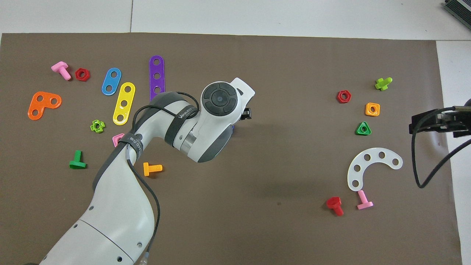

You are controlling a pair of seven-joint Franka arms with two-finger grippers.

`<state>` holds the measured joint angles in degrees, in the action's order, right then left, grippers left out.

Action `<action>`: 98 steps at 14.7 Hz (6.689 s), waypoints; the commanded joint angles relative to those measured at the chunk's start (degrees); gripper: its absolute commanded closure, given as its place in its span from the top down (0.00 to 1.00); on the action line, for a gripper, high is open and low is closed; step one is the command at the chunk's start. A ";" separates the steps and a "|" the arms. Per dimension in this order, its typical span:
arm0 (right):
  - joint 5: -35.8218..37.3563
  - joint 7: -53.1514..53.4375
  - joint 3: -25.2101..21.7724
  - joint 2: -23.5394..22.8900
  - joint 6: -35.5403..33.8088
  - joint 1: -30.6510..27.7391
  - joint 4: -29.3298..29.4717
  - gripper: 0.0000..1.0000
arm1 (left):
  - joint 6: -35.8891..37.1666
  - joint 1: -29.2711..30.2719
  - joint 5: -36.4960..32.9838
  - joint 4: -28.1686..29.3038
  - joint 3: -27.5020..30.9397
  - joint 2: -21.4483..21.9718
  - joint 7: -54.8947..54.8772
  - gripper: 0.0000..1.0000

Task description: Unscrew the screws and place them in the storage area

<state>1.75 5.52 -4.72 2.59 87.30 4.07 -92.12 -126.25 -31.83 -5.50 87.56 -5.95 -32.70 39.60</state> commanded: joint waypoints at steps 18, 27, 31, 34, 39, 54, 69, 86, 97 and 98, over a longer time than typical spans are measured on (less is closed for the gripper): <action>-0.43 -1.30 0.41 0.93 -0.64 -0.56 -0.52 1.00 | -1.98 -0.60 -0.74 5.87 -0.38 0.98 -4.88 0.89; -0.43 -1.30 0.41 0.93 -0.64 -0.56 -0.61 1.00 | 0.04 -0.42 -0.31 5.17 -0.90 0.98 -4.88 0.75; -0.43 -1.30 0.41 0.93 -0.64 -0.56 -0.52 1.00 | 0.22 -0.42 -0.30 5.17 -0.90 0.98 -4.88 0.70; -0.43 -1.30 0.41 0.93 -0.64 -0.56 -0.52 1.00 | 1.44 -0.25 -0.30 4.99 -1.08 0.98 -5.05 0.64; -0.43 -1.30 0.41 0.93 -0.64 -0.56 -0.52 1.00 | 2.32 0.02 0.66 4.21 -1.34 0.89 -5.06 0.56; -0.43 -1.30 0.41 0.93 -0.64 -0.56 -0.52 1.00 | 3.29 0.28 0.84 2.62 -1.25 0.63 -5.14 0.57; -0.43 -1.30 0.41 0.93 -0.64 -0.56 -0.52 1.00 | 2.85 0.19 1.28 2.80 -1.25 0.62 -5.93 0.46; -0.43 -1.30 0.41 0.93 -0.64 -0.56 -0.52 1.00 | 8.65 0.37 2.68 -1.25 -1.25 0.54 -5.93 0.40; -0.43 -1.30 0.41 0.93 -0.64 -0.56 -0.52 1.00 | 17.00 0.37 5.67 -7.92 -1.17 0.89 -5.93 0.41; -0.52 -1.30 0.41 0.93 -0.64 -0.56 -0.52 1.00 | 17.44 0.80 5.67 -8.28 -1.08 0.98 -5.93 0.41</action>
<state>1.75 5.52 -4.72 2.59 87.30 4.07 -92.12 -111.37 -31.77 -0.86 80.65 -7.15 -32.21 34.80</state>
